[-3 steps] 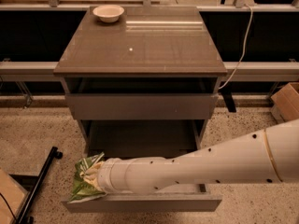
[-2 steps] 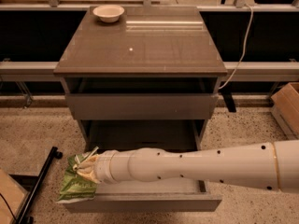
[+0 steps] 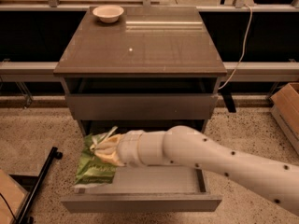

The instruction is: Pick green jalapeno chip bag from middle drawer and place on counter

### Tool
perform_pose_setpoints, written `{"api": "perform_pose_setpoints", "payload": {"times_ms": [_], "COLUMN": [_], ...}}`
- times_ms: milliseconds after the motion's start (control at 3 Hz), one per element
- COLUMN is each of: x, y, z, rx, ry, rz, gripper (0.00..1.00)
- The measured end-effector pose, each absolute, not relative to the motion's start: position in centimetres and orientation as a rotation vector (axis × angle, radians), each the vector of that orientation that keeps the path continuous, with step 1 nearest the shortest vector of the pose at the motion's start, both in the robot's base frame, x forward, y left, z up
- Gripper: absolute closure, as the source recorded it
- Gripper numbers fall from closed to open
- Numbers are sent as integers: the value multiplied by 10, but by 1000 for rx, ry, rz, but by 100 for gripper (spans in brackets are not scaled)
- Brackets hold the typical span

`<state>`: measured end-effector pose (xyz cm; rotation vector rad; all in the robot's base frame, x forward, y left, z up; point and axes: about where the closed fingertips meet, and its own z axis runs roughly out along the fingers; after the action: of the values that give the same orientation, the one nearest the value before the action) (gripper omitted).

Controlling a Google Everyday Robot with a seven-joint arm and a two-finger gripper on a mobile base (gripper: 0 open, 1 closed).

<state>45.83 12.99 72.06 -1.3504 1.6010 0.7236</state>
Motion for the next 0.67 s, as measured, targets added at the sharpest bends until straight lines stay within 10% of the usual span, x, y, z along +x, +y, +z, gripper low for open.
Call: {"api": "perform_pose_setpoints", "payload": {"times_ms": [667], "x": [496], "y": [19], "z": [835], "rx": [-1281], "ry": [1642], "rz": [497], "gripper": [100]}}
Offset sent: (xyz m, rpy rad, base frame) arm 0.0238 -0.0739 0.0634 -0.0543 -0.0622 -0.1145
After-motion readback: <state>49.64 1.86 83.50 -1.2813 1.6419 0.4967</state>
